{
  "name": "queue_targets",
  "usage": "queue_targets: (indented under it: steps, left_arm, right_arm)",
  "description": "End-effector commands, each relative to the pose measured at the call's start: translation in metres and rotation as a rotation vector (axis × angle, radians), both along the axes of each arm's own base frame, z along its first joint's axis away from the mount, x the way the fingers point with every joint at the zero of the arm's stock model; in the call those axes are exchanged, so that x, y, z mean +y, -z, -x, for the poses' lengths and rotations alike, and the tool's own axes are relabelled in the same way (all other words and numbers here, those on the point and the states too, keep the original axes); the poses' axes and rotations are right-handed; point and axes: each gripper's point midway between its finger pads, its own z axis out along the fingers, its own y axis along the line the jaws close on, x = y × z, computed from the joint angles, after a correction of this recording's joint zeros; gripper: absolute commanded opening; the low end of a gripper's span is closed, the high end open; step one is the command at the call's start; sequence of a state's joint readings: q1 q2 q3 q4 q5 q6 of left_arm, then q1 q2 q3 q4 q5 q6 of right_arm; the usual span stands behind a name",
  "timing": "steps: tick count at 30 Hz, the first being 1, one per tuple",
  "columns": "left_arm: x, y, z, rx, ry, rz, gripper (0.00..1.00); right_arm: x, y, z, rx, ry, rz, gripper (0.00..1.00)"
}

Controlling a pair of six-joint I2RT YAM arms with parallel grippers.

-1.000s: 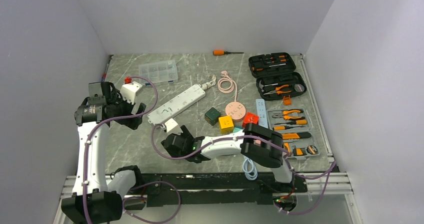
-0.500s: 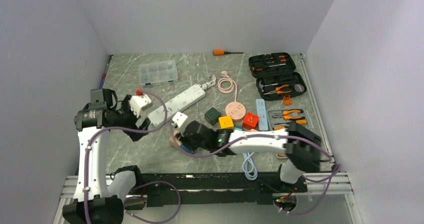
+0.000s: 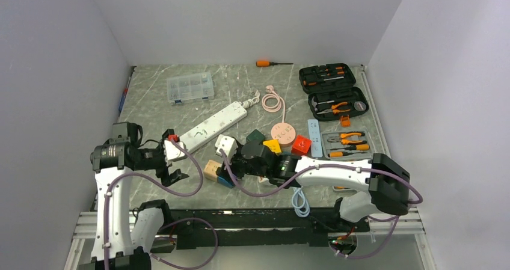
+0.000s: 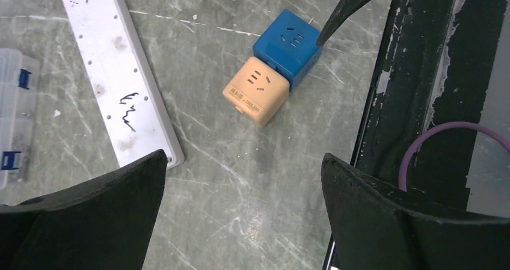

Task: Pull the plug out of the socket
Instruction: Remove the plug from the socket.

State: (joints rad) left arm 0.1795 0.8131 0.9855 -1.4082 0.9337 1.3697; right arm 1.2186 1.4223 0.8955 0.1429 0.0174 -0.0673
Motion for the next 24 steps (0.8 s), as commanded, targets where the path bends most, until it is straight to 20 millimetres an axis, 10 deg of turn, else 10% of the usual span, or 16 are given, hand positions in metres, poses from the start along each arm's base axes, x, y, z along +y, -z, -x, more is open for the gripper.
queue_targets:
  steps: [1,6,24]
  left_arm:
    - [-0.01,-0.002,0.005,-0.006,0.061,0.054,0.99]
    - [-0.009,-0.003,0.003,-0.027,0.043,0.047,0.99]
    - [-0.009,-0.009,0.002,-0.069,0.034,0.047,0.99]
  right_arm:
    - [-0.005,0.034,0.003,0.024,-0.019,0.089,0.8]
    - [-0.002,0.059,0.002,0.047,-0.018,0.129,1.0]
    - [0.004,0.146,-0.021,0.015,0.073,0.242,0.97]
